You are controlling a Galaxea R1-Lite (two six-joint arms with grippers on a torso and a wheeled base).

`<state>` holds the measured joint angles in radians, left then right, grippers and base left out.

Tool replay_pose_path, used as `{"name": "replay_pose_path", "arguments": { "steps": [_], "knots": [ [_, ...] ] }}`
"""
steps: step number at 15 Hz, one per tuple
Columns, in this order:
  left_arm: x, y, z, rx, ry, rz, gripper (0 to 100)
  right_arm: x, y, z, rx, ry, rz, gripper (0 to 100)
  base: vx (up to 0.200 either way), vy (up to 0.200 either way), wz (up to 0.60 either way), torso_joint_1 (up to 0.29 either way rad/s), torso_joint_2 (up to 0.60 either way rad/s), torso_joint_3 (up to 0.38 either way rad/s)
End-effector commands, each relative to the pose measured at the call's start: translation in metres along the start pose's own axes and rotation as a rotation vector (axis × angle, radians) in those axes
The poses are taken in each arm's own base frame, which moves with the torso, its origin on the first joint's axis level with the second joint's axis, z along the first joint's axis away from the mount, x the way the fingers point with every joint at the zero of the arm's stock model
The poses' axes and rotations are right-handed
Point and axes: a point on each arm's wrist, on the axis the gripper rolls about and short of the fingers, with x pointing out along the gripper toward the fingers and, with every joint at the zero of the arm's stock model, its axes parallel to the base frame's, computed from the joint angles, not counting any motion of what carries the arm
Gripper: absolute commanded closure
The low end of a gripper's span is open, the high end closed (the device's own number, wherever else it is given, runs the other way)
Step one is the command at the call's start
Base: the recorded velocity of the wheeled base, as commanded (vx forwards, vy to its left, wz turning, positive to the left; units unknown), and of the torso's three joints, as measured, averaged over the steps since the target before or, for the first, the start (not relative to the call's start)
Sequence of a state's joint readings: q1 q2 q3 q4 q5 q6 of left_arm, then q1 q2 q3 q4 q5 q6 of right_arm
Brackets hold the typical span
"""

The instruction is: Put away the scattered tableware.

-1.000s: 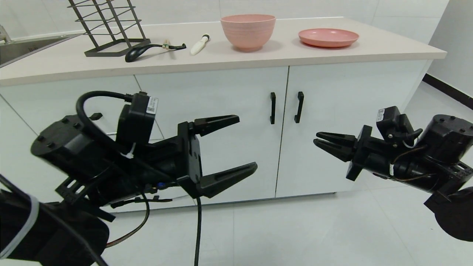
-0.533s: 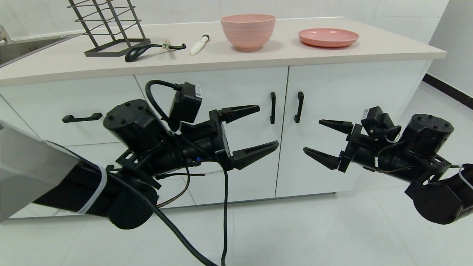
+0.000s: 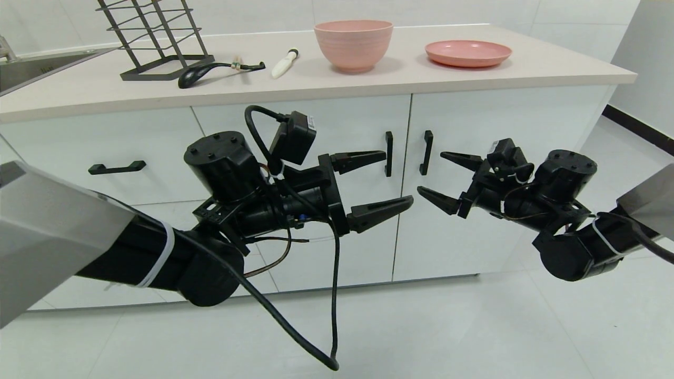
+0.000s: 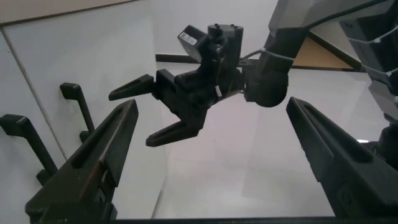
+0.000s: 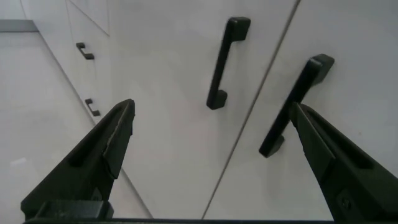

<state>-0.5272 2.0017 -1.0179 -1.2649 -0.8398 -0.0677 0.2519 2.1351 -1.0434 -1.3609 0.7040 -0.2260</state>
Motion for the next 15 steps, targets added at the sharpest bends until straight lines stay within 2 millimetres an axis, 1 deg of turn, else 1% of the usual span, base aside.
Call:
{"name": "replay_pose_path", "arguments": {
  "steps": [1, 3, 6, 9, 12, 13, 15],
  "knots": [
    [0.005, 0.005, -0.004, 0.004, -0.004, -0.001, 0, 0.005, -0.009, -0.012, -0.008, -0.001, -0.013, 0, 0.000, 0.000, 0.00, 0.000, 0.00, 0.000],
    [0.008, 0.010, -0.008, 0.006, -0.005, 0.003, 0, 0.010, -0.018, -0.013, -0.031, -0.022, -0.026, 0, 0.000, 0.000, 0.00, 0.000, 0.00, 0.000],
    [0.016, 0.019, -0.008, 0.023, -0.020, 0.002, 0, 0.016, -0.027, -0.028, -0.032, -0.029, -0.038, 0, 0.000, 0.000, 0.00, 0.000, 0.00, 0.000],
    [0.020, 0.025, -0.007, 0.024, -0.021, 0.003, 0, 0.028, -0.036, -0.038, -0.044, -0.068, -0.040, 0, 0.000, 0.000, 0.00, 0.000, 0.00, 0.000],
    [0.021, 0.027, -0.004, 0.029, -0.026, 0.004, 0, 0.034, -0.037, -0.050, -0.028, -0.092, 0.061, 0, 0.000, 0.000, 0.00, 0.000, 0.00, 0.000],
    [0.021, 0.028, -0.007, 0.026, -0.022, 0.005, 0, 0.035, -0.036, -0.052, -0.026, -0.091, 0.072, 0, 0.000, 0.000, 0.00, 0.000, 0.00, 0.000],
    [0.024, 0.031, -0.008, 0.026, -0.026, 0.004, 0, 0.038, -0.037, -0.050, -0.037, -0.103, 0.074, 0, 0.000, 0.000, 0.00, 0.000, 0.00, 0.000]
  ]
}}
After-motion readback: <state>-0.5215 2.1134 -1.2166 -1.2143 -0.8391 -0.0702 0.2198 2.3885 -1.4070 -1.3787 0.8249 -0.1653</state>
